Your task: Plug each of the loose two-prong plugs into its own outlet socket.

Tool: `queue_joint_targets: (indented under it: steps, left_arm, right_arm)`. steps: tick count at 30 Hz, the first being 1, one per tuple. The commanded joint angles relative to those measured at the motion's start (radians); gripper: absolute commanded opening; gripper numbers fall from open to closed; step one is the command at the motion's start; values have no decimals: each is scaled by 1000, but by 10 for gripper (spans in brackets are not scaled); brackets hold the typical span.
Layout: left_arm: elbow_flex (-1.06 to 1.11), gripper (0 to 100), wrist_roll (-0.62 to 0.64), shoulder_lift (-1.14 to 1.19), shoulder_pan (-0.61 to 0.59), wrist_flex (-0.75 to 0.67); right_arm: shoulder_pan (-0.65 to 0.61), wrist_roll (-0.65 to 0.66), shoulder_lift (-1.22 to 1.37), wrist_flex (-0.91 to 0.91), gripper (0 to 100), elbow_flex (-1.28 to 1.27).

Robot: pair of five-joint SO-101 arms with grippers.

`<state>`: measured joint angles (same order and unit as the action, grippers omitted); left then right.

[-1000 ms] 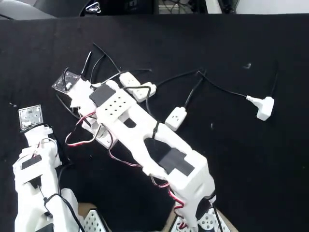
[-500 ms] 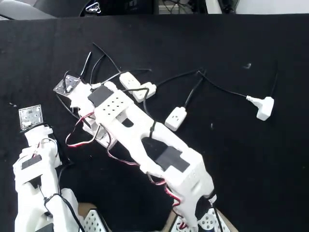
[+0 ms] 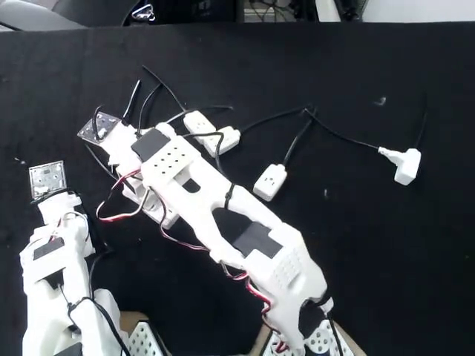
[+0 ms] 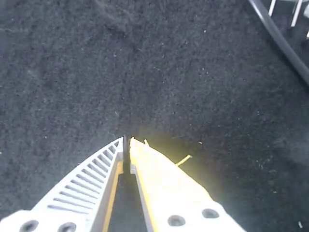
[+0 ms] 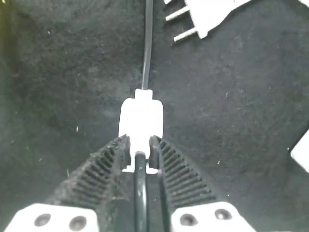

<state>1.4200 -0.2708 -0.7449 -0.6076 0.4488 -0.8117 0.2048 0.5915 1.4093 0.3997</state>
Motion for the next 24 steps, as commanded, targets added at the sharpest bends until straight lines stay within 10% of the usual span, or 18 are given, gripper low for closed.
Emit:
queue_joint_targets:
  steps: [1,24]
  left_arm:
    - [-4,30,9,-12,-8,-12]
    - [-4,30,9,-12,-8,-12]
  right_arm:
    - [12,18,44,-11,11,-22]
    - [12,20,-104,-135,11,-306]
